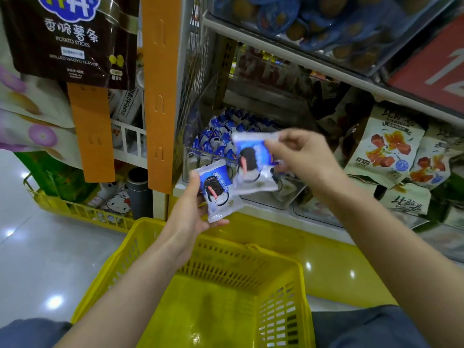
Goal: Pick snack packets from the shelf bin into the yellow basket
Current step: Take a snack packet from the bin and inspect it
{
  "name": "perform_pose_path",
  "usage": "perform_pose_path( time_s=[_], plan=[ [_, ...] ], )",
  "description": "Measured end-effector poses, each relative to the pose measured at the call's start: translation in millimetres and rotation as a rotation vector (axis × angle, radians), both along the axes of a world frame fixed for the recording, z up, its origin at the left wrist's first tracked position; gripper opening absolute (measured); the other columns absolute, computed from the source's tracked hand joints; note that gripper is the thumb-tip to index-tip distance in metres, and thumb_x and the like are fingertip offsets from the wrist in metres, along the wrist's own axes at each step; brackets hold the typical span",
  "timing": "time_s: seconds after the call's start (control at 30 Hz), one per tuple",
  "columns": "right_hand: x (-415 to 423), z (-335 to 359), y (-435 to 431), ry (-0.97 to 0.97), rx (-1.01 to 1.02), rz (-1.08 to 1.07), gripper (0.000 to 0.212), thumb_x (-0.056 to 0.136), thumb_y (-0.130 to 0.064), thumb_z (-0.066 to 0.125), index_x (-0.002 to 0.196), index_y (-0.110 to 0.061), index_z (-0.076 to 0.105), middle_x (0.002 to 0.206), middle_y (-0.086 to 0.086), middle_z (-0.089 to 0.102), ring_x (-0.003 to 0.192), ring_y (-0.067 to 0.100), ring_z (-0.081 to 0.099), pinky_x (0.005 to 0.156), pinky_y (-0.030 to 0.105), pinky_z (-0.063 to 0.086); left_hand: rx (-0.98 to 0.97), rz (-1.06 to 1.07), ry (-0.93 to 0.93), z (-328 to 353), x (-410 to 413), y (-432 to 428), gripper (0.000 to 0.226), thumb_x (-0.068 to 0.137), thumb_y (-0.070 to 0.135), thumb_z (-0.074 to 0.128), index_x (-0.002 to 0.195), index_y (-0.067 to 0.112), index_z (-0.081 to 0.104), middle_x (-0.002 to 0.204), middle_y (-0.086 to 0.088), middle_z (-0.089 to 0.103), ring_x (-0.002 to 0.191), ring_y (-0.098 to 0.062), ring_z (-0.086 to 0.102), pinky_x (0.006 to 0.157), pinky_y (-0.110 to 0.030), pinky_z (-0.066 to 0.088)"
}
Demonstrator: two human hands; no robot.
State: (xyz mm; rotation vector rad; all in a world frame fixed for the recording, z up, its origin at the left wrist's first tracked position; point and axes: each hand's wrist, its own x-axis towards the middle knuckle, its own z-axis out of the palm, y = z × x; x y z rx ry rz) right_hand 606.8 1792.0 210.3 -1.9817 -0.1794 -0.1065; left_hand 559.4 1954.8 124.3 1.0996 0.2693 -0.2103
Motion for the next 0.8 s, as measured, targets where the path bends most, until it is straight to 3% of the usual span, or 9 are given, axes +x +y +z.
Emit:
perform_pose_path(
  time_s=[0.1,0.17,0.3,0.4,0.47,0.57,0.63,0.7,0.8],
  plan=[
    [-21.1,-21.0,13.8,0.21,0.002,0.126,0.01,0.088,-0.013,0.06,0.078,-0.01,0.062,0.065,-0.001,0.069,0.054,0.004,0.063,0.047,0.015,0.048,-0.04,-0.108,-0.082,1.5,-4.1,-1.2,0.059,0.078,0.063,0.037,0.113,0.022,0.061,0.113,-0.008,0.067,0.105,-0.022,0.063,0.091,-0.045,0.05],
    [-29.2,-31.8,21.4,0.256,0.04,0.167,0.007,0.087,-0.011,0.061,0.08,-0.009,0.063,0.073,0.009,0.067,0.056,0.01,0.062,0.051,0.018,0.052,-0.007,-0.183,-0.147,3.0,-7.6,-2.5,0.057,0.073,0.056,0.05,0.116,0.021,0.061,0.112,-0.006,0.069,0.109,-0.018,0.061,0.1,-0.043,0.043],
    [-32.4,-38.8,28.9,0.198,0.084,0.081,0.002,0.088,-0.015,0.06,0.087,-0.014,0.062,0.077,0.006,0.064,0.062,0.014,0.061,0.058,0.024,0.056,0.088,-0.183,-0.175,0.2,-9.5,-0.4,0.049,0.075,0.031,0.064,0.12,0.016,0.058,0.109,-0.003,0.07,0.103,-0.018,0.065,0.101,-0.043,0.044],
    [-28.4,-40.0,22.9,0.087,-0.014,-0.029,0.008,0.09,-0.025,0.056,0.096,-0.021,0.059,0.092,-0.004,0.064,0.082,0.009,0.06,0.074,0.022,0.052,0.107,-0.227,-0.184,0.1,-9.6,1.2,0.037,0.083,0.024,0.063,0.119,0.016,0.058,0.108,-0.003,0.07,0.101,-0.019,0.066,0.1,-0.043,0.044],
    [-25.5,-35.7,16.7,0.186,-0.064,0.021,0.012,0.091,-0.029,0.054,0.097,-0.021,0.06,0.097,-0.004,0.066,0.088,0.007,0.061,0.076,0.02,0.052,0.158,-0.299,-0.222,-0.4,-9.8,1.0,0.034,0.083,0.025,0.063,0.116,0.02,0.059,0.105,0.002,0.071,0.1,-0.014,0.066,0.097,-0.037,0.046],
    [-24.2,-31.3,8.3,0.388,-0.112,0.162,0.023,0.092,-0.029,0.054,0.089,-0.009,0.065,0.086,0.005,0.068,0.08,0.008,0.063,0.069,0.019,0.053,0.181,-0.366,-0.27,-1.8,-10.4,-0.7,0.027,0.084,0.025,0.063,0.111,0.023,0.06,0.102,0.008,0.072,0.097,-0.008,0.066,0.087,-0.024,0.051],
    [-22.1,-28.3,3.1,0.353,-0.072,0.14,0.028,0.092,-0.025,0.055,0.086,0.001,0.063,0.076,0.013,0.066,0.072,0.011,0.062,0.063,0.022,0.053,0.187,-0.358,-0.303,-2.8,-9.7,-1.6,0.024,0.084,0.025,0.063,0.108,0.024,0.061,0.099,0.011,0.072,0.093,-0.002,0.066,0.075,-0.013,0.051],
    [-15.9,-20.3,-2.6,0.251,0.028,0.058,0.024,0.092,-0.023,0.056,0.077,-0.005,0.063,0.055,0.003,0.063,0.054,0.005,0.059,0.047,0.017,0.048,0.19,-0.302,-0.304,-3.5,-8.0,-1.6,0.017,0.084,0.028,0.061,0.101,0.025,0.064,0.093,0.012,0.073,0.086,0.001,0.066,0.069,-0.011,0.048],
    [8.6,-5.8,-16.8,0.003,0.049,-0.172,0.019,0.092,-0.024,0.056,0.075,-0.017,0.062,0.064,-0.004,0.068,0.053,0.004,0.062,0.05,0.022,0.052,0.161,-0.212,-0.251,-7.6,-2.8,-1.0,0.017,0.089,0.028,0.056,0.104,0.022,0.062,0.086,0.009,0.073,0.085,-0.003,0.067,0.076,-0.018,0.049]
  ],
)
